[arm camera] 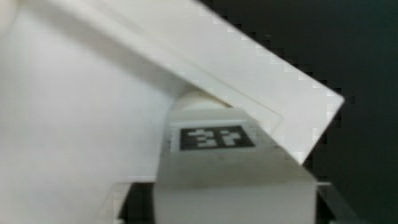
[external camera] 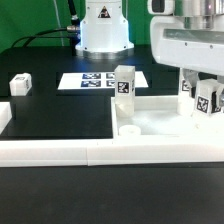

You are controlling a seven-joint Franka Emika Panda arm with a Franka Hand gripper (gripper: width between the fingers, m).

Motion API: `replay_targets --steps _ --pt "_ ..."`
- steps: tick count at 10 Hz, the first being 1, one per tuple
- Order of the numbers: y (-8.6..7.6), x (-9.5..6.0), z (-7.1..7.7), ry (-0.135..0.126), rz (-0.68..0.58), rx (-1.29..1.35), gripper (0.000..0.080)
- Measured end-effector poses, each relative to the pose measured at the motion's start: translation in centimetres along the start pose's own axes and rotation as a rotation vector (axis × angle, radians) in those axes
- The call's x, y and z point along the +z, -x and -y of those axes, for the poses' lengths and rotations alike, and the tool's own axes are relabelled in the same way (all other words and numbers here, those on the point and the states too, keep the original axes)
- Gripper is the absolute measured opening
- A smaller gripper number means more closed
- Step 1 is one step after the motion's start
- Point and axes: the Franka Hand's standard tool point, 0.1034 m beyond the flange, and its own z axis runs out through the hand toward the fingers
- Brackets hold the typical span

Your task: Assemble square table

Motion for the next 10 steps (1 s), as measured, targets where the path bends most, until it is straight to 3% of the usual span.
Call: replay_targets --steps 2,3,5,6,7,8,10 --pt "-0.17 0.1 -0.07 -0.077 0.062 0.39 0.0297" --pt "-0.2 0.14 -0.21 -0.093 0.081 0.466 0.0297" --pt "0.01 0.15 -0.12 -0.095 0.079 0.425 0.0298" --pt "0.06 0.17 -0.12 -0.094 0.077 0.411 0.0488" --pt "0.29 0.2 -0.09 -0.089 0.048 0.185 0.0488" --pt "0.44 0.23 -0.07 -0.088 0.034 -0.022 0.0619" --pt "0.45 0.25 -0.12 -0.089 0.028 -0.201 0.064"
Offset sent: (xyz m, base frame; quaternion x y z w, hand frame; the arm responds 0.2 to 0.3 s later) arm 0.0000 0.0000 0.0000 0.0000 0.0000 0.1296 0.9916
